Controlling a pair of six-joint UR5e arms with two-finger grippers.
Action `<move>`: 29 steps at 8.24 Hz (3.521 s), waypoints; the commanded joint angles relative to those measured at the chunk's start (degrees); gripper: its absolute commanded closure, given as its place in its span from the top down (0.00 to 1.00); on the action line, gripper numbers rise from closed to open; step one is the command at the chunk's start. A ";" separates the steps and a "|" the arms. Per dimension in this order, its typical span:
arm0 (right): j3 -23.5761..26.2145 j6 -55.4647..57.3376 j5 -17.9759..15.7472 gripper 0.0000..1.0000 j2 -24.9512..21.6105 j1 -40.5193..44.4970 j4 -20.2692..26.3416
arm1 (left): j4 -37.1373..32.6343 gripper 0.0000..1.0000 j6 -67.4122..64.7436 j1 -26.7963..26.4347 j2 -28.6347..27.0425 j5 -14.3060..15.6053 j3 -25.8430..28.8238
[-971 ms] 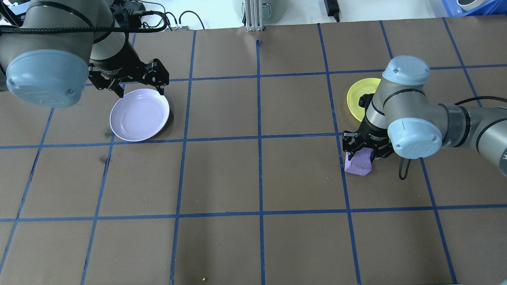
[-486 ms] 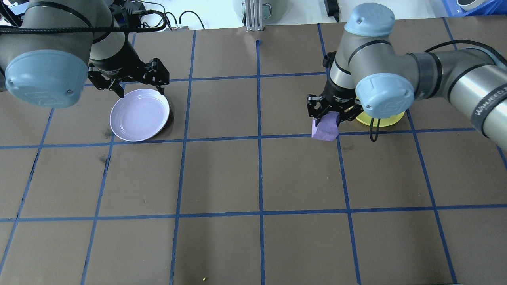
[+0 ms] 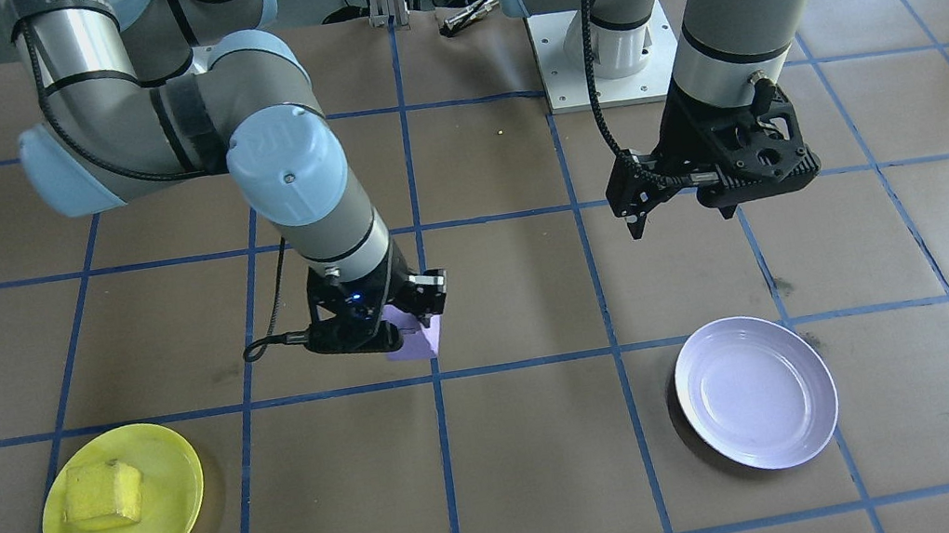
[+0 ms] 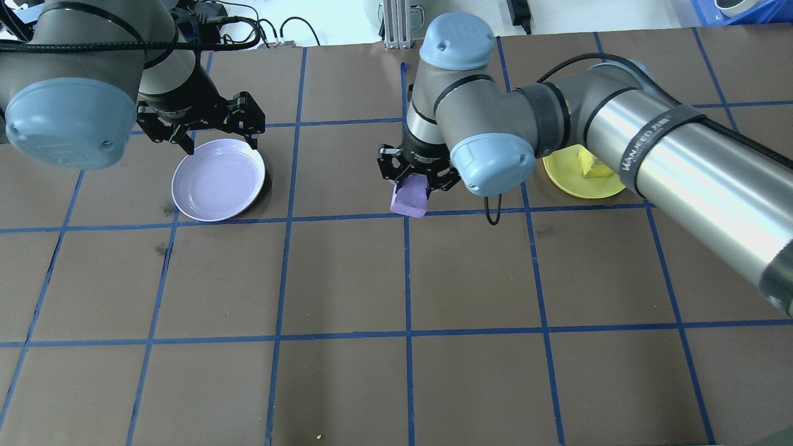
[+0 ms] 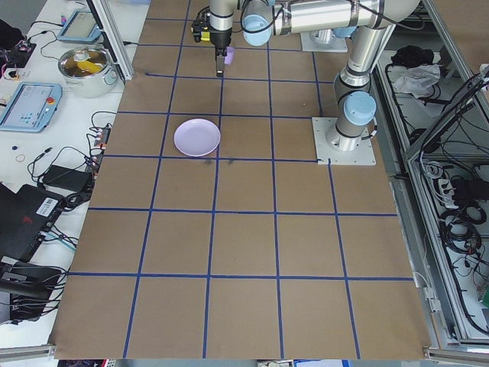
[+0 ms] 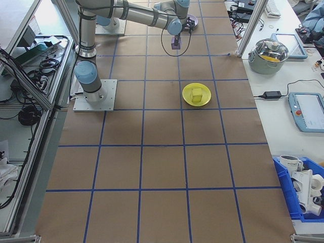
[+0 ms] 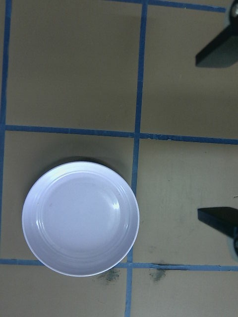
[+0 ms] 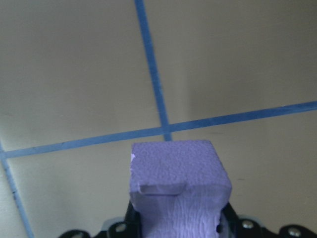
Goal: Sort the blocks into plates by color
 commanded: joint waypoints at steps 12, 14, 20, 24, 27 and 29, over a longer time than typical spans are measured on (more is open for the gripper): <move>-6.91 5.42 1.08 1.00 5.80 4.95 5.49 | 0.58 1.00 0.57 -0.45 -3.06 0.53 0.09; -8.06 -8.27 0.20 1.00 3.07 -1.28 12.43 | 0.85 1.00 -2.22 -1.07 -5.34 -1.47 0.35; -7.98 -18.62 -3.93 1.00 -19.23 -11.69 29.07 | 0.59 1.00 -19.30 -10.03 -12.11 -8.78 -0.09; -7.88 -19.49 -3.76 1.00 -23.75 -11.86 31.89 | 0.85 1.00 -16.84 -12.57 -17.38 -8.61 -1.41; -8.15 -19.50 -4.10 1.00 -23.75 -12.38 30.14 | 1.02 1.00 -15.88 -12.93 -20.46 -8.43 -1.76; -8.06 -19.50 -4.98 1.00 -23.75 -12.56 29.95 | 1.99 1.00 -14.11 -12.76 -21.17 -8.25 -2.37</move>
